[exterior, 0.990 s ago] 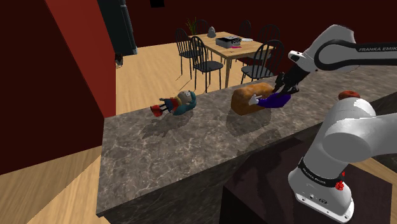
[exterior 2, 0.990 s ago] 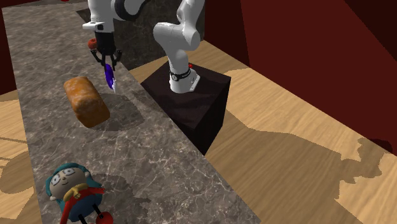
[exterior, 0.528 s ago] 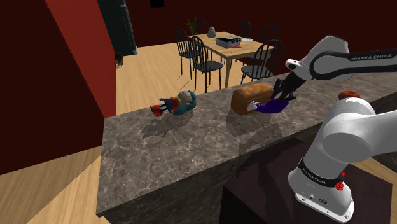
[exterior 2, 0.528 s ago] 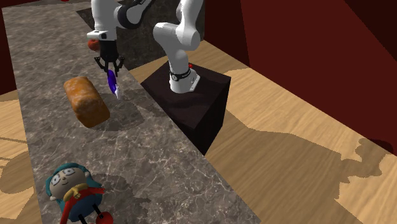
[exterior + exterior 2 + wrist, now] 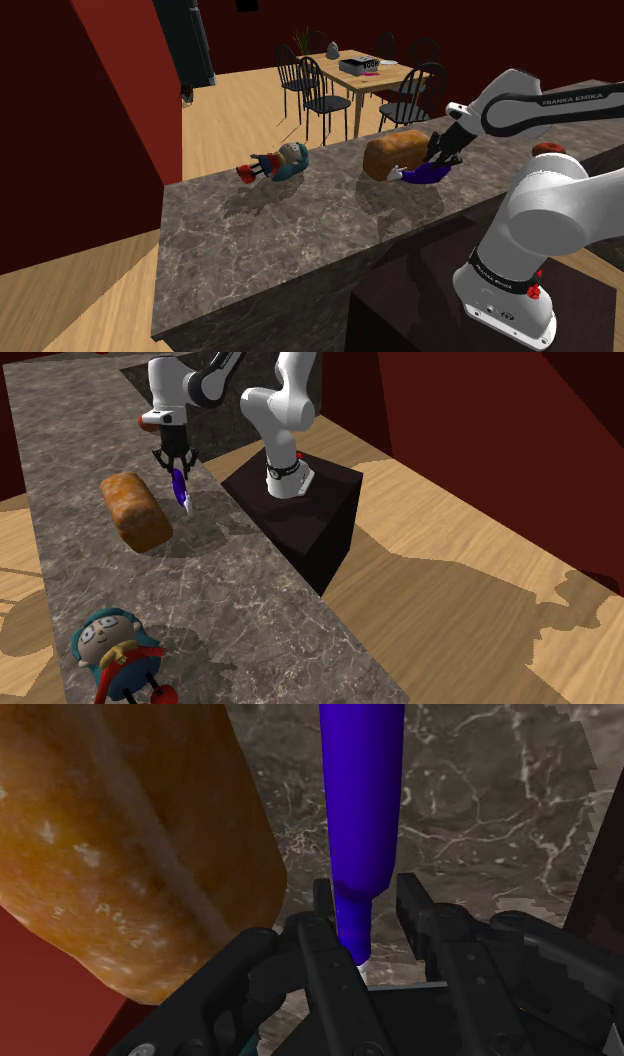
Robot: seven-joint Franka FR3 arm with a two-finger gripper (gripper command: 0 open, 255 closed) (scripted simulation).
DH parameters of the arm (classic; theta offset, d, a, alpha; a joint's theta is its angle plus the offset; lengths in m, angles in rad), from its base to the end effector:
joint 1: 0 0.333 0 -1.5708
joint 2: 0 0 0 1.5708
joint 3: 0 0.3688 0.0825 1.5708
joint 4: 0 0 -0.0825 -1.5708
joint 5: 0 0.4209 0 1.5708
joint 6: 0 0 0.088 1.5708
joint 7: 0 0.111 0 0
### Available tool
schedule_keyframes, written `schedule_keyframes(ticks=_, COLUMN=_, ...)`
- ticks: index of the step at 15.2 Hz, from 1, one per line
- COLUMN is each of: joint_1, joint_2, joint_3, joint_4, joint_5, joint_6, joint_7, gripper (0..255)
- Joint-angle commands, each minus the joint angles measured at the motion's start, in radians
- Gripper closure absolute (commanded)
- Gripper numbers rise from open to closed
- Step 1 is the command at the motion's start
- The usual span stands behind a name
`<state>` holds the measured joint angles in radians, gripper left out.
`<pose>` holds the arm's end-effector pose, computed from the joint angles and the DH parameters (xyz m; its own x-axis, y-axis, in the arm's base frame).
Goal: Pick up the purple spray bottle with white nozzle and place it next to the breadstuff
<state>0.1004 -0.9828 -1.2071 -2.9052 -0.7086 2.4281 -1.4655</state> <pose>0.2144 -0.2521 0.3271 0.3957 0.8491 0.3500 0.8210 -0.4979 0.2796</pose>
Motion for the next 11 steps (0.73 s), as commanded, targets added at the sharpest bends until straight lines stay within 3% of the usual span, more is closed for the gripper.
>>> schedule_keyframes(ticks=1, joint_1=0.001, joint_2=0.002, joint_3=-0.003, joint_4=0.000, joint_5=-0.002, joint_6=0.003, joint_7=-0.001, gripper=255)
schedule_keyframes(ticks=5, joint_1=0.001, joint_2=0.002, joint_3=-0.003, joint_4=0.000, joint_5=-0.002, joint_6=0.003, joint_7=-0.001, gripper=255)
schedule_keyframes(ticks=6, joint_1=0.001, joint_2=0.002, joint_3=-0.003, joint_4=-0.001, joint_5=-0.002, joint_6=0.003, joint_7=-0.001, gripper=0)
schedule_keyframes(ticks=11, joint_1=0.001, joint_2=0.002, joint_3=-0.003, joint_4=-0.001, joint_5=-0.002, joint_6=0.003, joint_7=-0.001, gripper=0)
